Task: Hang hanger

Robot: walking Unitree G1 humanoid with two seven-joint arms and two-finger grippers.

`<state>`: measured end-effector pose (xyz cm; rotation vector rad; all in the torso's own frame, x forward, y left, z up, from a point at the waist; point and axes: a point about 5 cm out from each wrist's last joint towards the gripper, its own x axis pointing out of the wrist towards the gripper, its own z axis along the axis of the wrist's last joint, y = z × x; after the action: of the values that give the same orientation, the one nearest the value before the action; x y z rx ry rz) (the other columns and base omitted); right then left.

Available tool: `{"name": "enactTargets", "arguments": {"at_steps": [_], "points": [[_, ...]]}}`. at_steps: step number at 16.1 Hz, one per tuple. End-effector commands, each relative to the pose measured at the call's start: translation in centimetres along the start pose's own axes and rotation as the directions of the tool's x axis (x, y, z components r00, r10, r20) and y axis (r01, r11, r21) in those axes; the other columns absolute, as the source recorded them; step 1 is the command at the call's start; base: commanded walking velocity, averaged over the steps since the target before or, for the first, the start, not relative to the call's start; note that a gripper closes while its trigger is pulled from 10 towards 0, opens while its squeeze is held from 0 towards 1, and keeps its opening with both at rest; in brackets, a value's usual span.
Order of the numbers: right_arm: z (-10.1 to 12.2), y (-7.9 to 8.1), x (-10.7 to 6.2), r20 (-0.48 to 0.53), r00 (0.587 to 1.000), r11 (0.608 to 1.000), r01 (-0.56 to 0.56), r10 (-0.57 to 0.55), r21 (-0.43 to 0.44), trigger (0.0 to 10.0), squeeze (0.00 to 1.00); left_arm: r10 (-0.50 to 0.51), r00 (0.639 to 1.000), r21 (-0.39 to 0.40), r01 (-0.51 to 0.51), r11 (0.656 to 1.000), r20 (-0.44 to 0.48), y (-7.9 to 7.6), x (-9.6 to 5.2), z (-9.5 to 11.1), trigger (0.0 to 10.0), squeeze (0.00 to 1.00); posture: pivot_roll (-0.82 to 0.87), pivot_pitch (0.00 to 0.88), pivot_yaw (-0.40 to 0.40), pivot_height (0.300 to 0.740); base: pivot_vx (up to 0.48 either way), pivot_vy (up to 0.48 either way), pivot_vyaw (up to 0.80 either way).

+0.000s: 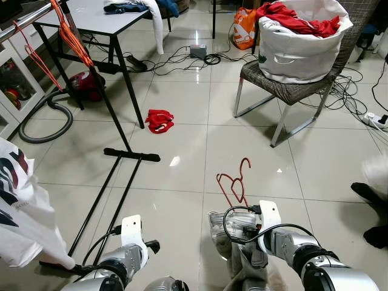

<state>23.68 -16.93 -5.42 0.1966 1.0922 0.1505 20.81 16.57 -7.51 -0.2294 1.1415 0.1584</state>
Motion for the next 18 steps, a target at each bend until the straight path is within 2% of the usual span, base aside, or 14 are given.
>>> {"name": "enactTargets", "arguments": {"at_steps": [1, 10, 13, 15, 17, 18], "points": [[-0.1, 0.1, 0.1, 0.001, 1.0, 1.0, 0.0, 0.0, -0.007, 10.0, 0.0, 0.004, 1.0, -0.005, -0.004, 1.0, -0.006, 0.2, 0.0, -0.1, 10.0, 0.0, -0.13, 0.0, 0.086, 0.74, 0.0, 0.0, 0.0], [0.0, 0.1, 0.1, 0.01, 1.0, 0.999, 0.007, -0.007, -0.045, 10.0, 0.0, -0.012, 1.0, 0.004, 0.012, 1.0, -0.002, 0.0, 0.0, -0.2, 10.0, 0.0, -0.13, 0.0, 0.086, 0.74, 0.0, 0.0, 0.0], [1.7, 0.4, 0.0, 0.091, 0.996, 0.989, 0.029, -0.016, -0.148, 10.0, 0.0, -0.029, 0.999, -0.001, 0.029, 1.0, 0.018, -0.2, 0.0, -0.1, 10.0, 0.0, -0.13, 0.0, 0.086, 0.74, 0.0, 0.0, 0.0], [2.7, 0.9, -0.1, 0.119, 0.993, 0.992, 0.014, 0.001, -0.125, 10.0, 0.0, -0.037, 0.999, -0.003, 0.037, 0.999, 0.026, -0.3, 0.0, 0.0, 10.0, 0.0, -0.13, 0.0, 0.087, 0.74, 0.0, 0.0, 0.0], [3.0, 1.1, -0.1, 0.136, 0.991, 0.987, 0.026, -0.004, -0.16, 10.0, 0.0, -0.043, 0.998, -0.014, 0.043, 0.999, 0.039, -0.4, 0.0, 0.0, 10.0, 0.0, -0.13, 0.0, 0.088, 0.74, 0.0, 0.0, 0.0], [3.7, 1.5, -0.1, 0.173, 0.985, 0.981, 0.031, 0.003, -0.194, 10.0, 0.0, -0.047, 0.996, -0.031, 0.05, 0.998, 0.08, -0.4, 0.0, 0.3, 10.0, 0.0, -0.13, 0.0, 0.088, 0.74, 0.0, 0.0, 0.0]]}}
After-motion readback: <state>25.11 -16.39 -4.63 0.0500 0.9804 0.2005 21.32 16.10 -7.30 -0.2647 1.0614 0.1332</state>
